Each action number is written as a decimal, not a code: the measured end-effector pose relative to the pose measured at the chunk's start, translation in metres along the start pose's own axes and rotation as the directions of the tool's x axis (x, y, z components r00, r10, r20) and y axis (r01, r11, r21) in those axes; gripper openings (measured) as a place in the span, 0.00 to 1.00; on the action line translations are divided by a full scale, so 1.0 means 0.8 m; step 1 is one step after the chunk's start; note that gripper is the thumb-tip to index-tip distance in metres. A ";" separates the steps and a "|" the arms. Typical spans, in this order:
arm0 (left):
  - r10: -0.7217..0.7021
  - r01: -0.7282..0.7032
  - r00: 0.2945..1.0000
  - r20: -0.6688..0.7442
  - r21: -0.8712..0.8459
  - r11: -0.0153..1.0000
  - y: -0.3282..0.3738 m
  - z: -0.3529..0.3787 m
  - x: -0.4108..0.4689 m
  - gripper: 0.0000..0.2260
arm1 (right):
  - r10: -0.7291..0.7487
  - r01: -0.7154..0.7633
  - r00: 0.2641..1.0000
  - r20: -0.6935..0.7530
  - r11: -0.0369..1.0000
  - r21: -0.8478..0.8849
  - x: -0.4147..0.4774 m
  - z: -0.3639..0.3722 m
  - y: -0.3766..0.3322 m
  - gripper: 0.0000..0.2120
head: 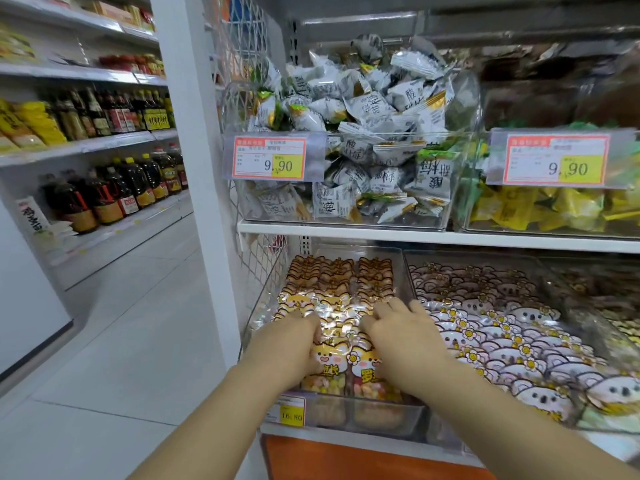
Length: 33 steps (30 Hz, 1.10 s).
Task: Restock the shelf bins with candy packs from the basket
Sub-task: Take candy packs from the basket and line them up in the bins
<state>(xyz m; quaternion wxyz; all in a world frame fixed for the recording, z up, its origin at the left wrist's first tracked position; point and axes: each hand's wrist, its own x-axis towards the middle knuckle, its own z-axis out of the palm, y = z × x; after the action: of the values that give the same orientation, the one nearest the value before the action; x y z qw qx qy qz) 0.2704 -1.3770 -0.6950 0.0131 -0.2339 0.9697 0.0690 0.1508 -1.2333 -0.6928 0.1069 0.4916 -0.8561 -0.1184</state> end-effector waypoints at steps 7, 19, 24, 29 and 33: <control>-0.074 0.078 0.991 0.114 -0.032 0.996 0.002 0.028 0.019 0.33 | 0.023 -0.030 0.992 0.127 0.998 0.055 -0.006 0.005 -0.016 0.20; -0.017 0.036 0.999 0.048 -0.438 0.898 -0.038 0.042 0.002 0.29 | 0.013 0.016 0.998 -0.065 0.903 0.430 -0.039 0.006 -0.027 0.25; 0.136 -0.149 0.986 -0.100 -0.134 0.980 -0.048 0.031 -0.044 0.13 | -0.308 0.295 0.950 -0.048 0.838 0.458 -0.061 0.022 -0.048 0.22; 0.373 -0.384 0.921 0.107 0.107 0.917 -0.054 0.038 -0.044 0.30 | -0.374 0.318 0.920 0.120 0.888 0.331 -0.032 0.037 -0.046 0.36; 0.428 -0.453 0.883 0.191 0.112 0.885 -0.065 0.040 -0.029 0.28 | -0.461 0.373 0.856 0.235 0.864 0.338 -0.019 0.026 -0.028 0.37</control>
<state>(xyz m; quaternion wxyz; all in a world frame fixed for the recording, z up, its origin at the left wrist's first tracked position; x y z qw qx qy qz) 0.3143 -1.4079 -0.7318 0.0933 0.0009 0.9955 0.0142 0.1700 -1.2292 -0.7207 -0.1270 0.6525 -0.7415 -0.0915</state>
